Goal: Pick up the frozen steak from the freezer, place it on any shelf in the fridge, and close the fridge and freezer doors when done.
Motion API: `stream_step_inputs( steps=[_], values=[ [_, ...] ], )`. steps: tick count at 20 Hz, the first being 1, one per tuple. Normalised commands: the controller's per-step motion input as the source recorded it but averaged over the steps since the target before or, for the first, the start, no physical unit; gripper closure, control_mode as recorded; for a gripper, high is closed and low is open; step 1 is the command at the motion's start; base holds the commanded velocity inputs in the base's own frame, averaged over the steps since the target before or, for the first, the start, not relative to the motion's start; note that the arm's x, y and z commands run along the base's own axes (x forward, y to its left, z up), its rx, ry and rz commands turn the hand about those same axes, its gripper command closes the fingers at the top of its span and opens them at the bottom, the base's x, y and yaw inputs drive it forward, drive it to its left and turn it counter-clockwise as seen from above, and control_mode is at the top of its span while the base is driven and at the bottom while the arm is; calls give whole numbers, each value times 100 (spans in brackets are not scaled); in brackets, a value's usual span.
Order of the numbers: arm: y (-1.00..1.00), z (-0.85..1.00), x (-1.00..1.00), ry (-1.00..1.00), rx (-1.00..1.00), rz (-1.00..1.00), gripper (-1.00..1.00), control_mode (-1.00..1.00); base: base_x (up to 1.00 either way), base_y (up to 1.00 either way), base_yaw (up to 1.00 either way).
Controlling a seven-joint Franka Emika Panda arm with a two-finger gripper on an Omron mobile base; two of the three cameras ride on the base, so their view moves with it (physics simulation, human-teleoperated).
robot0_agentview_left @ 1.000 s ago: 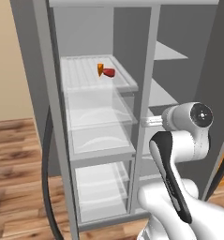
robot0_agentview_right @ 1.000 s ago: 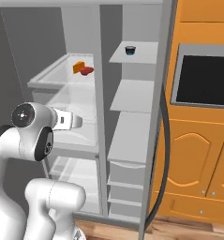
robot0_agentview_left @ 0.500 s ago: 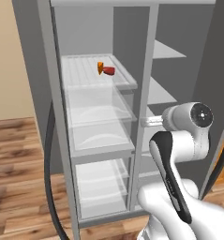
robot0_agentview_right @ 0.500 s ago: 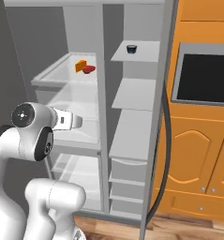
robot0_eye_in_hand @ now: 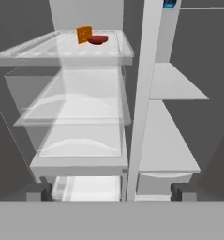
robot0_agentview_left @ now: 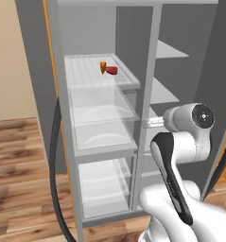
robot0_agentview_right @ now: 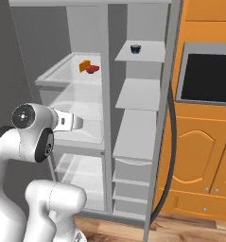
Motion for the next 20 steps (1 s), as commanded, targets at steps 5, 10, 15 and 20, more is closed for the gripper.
stream_step_inputs(
  steps=[5,10,15,20],
  values=[
    [0,0,0,0,0,0,-100,100,-58,-6,0],
    [0,0,0,0,0,0,-100,100,-20,-16,0],
    [0,0,0,0,0,0,-100,100,4,-14,0],
    [0,0,0,0,0,0,-100,100,2,-24,0]
  ],
)
